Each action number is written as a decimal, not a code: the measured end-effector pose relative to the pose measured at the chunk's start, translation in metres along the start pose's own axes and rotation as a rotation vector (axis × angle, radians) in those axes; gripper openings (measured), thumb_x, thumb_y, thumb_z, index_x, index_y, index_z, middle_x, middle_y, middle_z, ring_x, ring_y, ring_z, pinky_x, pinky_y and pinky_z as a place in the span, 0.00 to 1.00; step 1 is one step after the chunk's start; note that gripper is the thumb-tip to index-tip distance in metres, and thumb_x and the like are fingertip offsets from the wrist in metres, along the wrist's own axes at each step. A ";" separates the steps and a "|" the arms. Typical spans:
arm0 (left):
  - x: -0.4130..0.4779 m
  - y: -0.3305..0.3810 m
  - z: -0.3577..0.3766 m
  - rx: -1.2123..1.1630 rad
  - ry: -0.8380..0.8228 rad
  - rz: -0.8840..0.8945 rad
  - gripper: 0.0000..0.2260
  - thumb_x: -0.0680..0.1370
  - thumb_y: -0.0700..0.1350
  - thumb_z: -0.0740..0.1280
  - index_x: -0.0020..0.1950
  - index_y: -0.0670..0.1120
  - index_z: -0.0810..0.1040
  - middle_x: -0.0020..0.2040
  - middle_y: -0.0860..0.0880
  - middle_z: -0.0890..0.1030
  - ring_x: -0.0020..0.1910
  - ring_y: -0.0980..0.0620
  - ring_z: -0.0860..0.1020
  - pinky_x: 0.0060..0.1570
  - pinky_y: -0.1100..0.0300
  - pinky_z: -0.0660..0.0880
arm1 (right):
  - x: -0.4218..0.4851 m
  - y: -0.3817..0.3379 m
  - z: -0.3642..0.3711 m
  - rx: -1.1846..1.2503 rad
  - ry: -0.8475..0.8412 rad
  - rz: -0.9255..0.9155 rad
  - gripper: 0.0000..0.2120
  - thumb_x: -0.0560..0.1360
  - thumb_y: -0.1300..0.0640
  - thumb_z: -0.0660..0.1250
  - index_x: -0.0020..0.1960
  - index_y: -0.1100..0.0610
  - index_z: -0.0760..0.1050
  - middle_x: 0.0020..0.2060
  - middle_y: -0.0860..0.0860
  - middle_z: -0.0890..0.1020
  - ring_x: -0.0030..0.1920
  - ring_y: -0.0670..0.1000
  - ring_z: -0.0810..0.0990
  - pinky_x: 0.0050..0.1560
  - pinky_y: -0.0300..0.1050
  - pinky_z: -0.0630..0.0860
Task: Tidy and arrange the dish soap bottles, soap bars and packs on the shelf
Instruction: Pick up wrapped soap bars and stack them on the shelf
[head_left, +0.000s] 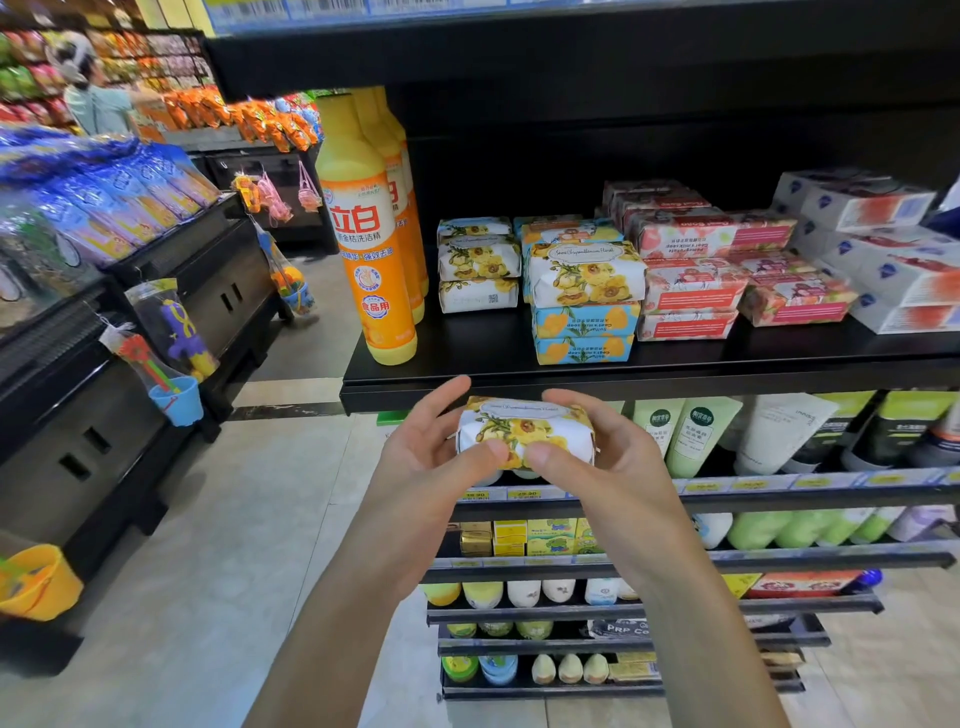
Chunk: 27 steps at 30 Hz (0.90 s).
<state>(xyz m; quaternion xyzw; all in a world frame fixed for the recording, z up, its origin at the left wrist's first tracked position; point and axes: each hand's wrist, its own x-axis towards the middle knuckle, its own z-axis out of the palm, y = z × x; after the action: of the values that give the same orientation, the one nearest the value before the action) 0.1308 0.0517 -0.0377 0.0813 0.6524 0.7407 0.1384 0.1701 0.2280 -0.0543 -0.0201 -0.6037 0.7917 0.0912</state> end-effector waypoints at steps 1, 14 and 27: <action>0.001 0.001 -0.001 0.000 -0.001 -0.009 0.34 0.68 0.46 0.77 0.73 0.55 0.72 0.62 0.50 0.84 0.62 0.50 0.82 0.63 0.53 0.77 | 0.000 0.000 -0.001 -0.002 -0.005 -0.025 0.31 0.63 0.59 0.84 0.65 0.54 0.79 0.52 0.52 0.86 0.53 0.52 0.85 0.49 0.40 0.80; 0.005 0.006 0.002 -0.107 -0.079 -0.030 0.22 0.75 0.46 0.70 0.68 0.40 0.78 0.59 0.43 0.85 0.60 0.46 0.84 0.56 0.56 0.82 | 0.009 -0.001 -0.013 -0.139 -0.126 -0.231 0.36 0.66 0.73 0.78 0.69 0.55 0.70 0.62 0.52 0.81 0.63 0.56 0.81 0.60 0.54 0.81; 0.018 0.010 0.018 -0.050 -0.010 0.089 0.28 0.69 0.46 0.76 0.69 0.45 0.78 0.60 0.46 0.85 0.59 0.47 0.84 0.59 0.49 0.80 | 0.022 -0.032 -0.019 -1.047 -0.062 -0.606 0.34 0.68 0.52 0.82 0.71 0.52 0.73 0.64 0.44 0.73 0.67 0.43 0.68 0.66 0.26 0.60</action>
<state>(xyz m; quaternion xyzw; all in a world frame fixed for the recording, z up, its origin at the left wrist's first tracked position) 0.1181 0.0736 -0.0262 0.1107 0.6285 0.7619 0.1105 0.1553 0.2578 -0.0272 0.1335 -0.8943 0.3284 0.2731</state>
